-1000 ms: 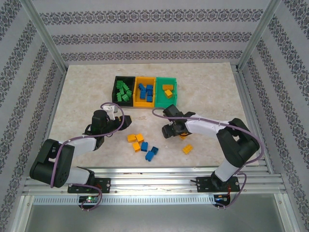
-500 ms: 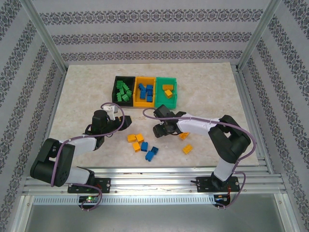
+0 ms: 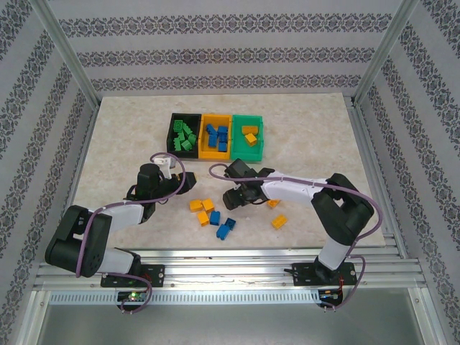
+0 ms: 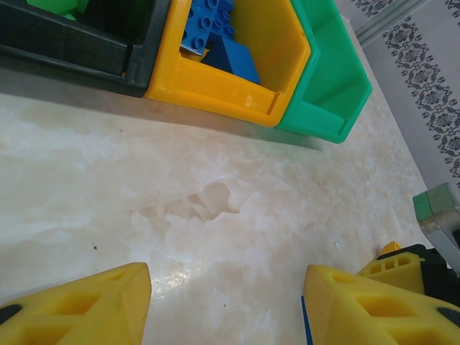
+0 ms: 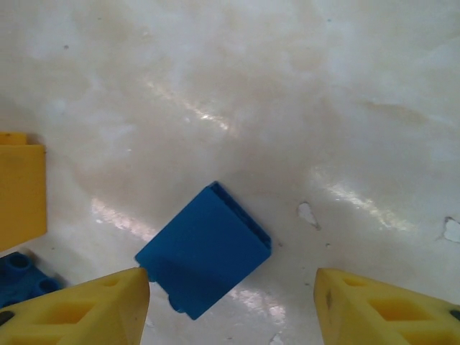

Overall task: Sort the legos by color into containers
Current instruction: Move the lego to the bottom-center of the table, then pick up the lego from the bottom-center of the table.

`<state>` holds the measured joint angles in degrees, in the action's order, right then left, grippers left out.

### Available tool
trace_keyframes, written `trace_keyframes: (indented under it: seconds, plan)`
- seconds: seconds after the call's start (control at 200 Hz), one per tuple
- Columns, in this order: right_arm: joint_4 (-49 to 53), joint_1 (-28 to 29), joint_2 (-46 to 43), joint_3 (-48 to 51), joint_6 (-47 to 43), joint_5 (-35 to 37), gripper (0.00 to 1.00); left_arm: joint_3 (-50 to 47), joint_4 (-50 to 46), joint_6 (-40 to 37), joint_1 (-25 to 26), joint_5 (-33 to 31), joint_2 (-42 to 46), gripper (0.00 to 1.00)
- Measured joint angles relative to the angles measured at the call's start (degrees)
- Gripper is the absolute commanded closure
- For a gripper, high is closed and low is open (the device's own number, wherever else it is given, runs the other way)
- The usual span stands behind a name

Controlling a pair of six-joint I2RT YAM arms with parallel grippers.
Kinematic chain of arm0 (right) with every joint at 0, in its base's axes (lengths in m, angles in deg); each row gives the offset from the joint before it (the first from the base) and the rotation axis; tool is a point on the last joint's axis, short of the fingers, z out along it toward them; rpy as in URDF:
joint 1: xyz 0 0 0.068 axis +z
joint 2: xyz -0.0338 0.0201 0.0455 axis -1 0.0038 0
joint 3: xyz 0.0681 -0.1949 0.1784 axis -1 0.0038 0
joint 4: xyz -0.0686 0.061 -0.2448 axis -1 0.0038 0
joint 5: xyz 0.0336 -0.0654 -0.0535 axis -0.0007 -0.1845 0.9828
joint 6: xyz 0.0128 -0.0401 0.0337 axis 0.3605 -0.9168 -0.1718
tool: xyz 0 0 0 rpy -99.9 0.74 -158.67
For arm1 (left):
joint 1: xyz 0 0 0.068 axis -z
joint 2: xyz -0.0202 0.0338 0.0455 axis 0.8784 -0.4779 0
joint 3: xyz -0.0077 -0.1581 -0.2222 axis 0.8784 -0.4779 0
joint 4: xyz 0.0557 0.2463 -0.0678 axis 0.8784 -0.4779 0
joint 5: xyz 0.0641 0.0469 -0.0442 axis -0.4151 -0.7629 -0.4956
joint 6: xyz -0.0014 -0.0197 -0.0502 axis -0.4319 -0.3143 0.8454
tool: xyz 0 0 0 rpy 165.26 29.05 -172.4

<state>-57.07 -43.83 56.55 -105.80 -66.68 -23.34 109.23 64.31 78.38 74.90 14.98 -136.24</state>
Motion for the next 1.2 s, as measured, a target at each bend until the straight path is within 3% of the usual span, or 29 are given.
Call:
trace_keyframes:
  seconds: [0.415,0.655,0.929,1.204]
  plan:
    - [0.1,1.0,5.4,-2.8,-0.1,1.0,0.36,0.1,0.0,0.0,0.0,0.0,0.0,0.42]
    - [2.2,1.8,6.4,-4.7,1.1,3.3,0.5,0.2,0.0,0.0,0.0,0.0,0.0,0.42]
    - [3.5,1.8,6.5,-6.0,0.8,2.9,0.52,0.3,0.0,0.0,0.0,0.0,-0.2,0.42]
    - [2.7,-1.9,9.0,-18.8,-1.3,1.0,0.52,0.3,0.0,0.0,0.0,0.0,-0.2,0.42]
